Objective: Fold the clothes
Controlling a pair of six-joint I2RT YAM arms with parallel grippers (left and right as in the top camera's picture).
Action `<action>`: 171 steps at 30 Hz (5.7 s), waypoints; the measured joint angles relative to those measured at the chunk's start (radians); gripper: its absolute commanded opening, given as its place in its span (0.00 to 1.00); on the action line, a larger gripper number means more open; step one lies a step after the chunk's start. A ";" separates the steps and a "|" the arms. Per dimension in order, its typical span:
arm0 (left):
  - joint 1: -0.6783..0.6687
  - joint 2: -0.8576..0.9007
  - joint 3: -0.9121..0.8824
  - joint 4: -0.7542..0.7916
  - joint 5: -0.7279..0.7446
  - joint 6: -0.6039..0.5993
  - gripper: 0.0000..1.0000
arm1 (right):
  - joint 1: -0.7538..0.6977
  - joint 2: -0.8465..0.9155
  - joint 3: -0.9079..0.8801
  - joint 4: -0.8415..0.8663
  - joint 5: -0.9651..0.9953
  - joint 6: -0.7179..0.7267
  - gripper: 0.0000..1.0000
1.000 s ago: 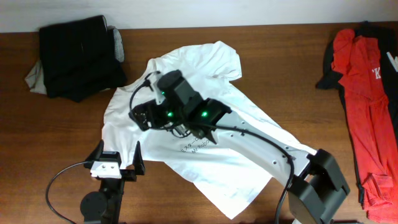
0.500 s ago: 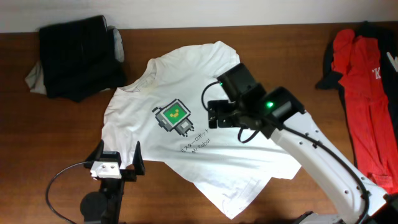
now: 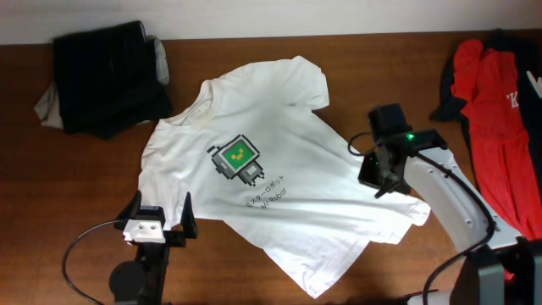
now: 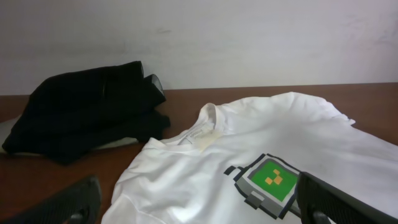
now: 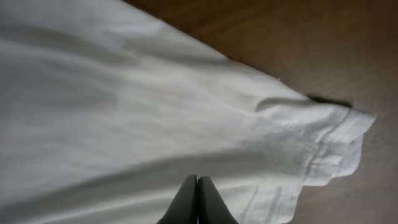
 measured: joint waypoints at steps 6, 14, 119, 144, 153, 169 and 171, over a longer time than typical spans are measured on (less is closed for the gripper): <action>0.000 0.000 0.000 0.000 0.000 0.000 0.99 | -0.001 0.079 -0.126 0.148 -0.044 0.000 0.04; 0.000 0.000 0.000 0.000 0.000 0.000 0.99 | -0.059 0.209 -0.104 0.265 -0.071 0.000 0.04; 0.000 0.097 0.138 0.078 0.275 -0.227 0.99 | 0.471 -0.310 -0.583 0.203 -0.216 0.520 0.04; 0.118 1.474 0.801 -0.769 -0.183 -0.457 0.99 | 0.471 -0.310 -0.583 0.212 -0.205 0.493 0.04; 0.118 1.609 0.796 -0.774 -0.156 -0.472 0.01 | 0.471 -0.310 -0.583 0.212 -0.205 0.494 0.04; 0.118 1.008 0.945 -0.955 -0.103 -0.472 0.01 | 0.471 -0.459 -0.079 -0.208 -0.024 0.410 0.04; 0.118 0.908 1.029 -1.015 -0.100 -0.472 0.01 | 0.471 -0.502 0.024 -0.298 0.032 0.407 0.04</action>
